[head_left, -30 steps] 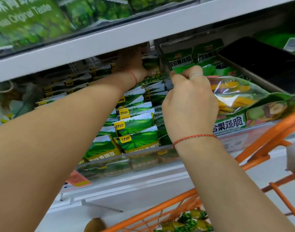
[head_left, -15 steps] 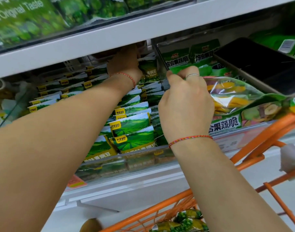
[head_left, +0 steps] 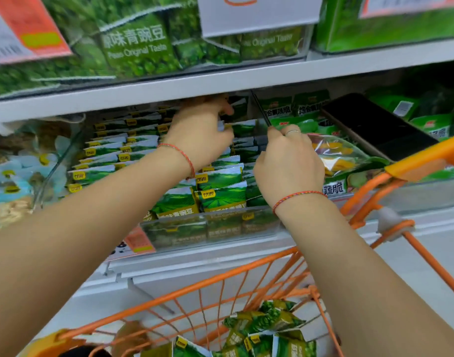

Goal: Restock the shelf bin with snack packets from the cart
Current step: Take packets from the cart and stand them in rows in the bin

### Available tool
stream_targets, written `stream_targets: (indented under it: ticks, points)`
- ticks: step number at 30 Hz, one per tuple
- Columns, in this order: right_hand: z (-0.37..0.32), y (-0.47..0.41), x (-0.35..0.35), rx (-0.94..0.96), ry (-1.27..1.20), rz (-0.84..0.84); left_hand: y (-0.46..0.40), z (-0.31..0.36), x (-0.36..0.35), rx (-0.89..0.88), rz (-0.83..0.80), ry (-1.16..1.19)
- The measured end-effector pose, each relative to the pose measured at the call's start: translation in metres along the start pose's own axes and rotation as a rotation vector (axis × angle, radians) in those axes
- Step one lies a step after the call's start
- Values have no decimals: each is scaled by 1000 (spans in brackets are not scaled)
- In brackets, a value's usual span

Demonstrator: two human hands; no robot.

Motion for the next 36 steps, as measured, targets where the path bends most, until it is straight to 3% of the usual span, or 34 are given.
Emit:
stream_targets:
  ticks: [3,10,12,15,17,18,21,23,27,36]
  points:
    - [-13,24,13,38,3,-33,63,10,25,-143,60,110]
    - [-42,92,47,130,-103,-3,194,13,59,-187,-6,340]
    - [-51,116,44,180,-110,-52,228,21,43,-216,-172,340]
    - [-52,145,33,211,-91,-152,283,30,-13,-335,-713,2]
    - [-40,159,16,182,27,-290,311,13,-37,-254,-994,-206]
    - [-30,165,6,148,107,-392,320,8,-44,-227,-1061,-273]
    - [10,195,-26,1,327,-775,321,23,-76,-348,-1073,-294]
    - [36,216,-45,-45,486,-951,317,28,-109,-313,-1107,-209]
    - [73,236,-82,-7,655,-1110,315,40,-155,-221,-1066,-18]
    - [107,237,-119,6,712,-1161,316,57,-188,-286,-874,-161]
Point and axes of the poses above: each hand's wrist, its own y-axis away from the middle knuckle, its own x-axis out of the back of the hand, z = x × y, the point moved 9 cm from there along -y, towards the middle knuckle, and after that the axes turned 14 degrees about -y, right-handed, at the moved point
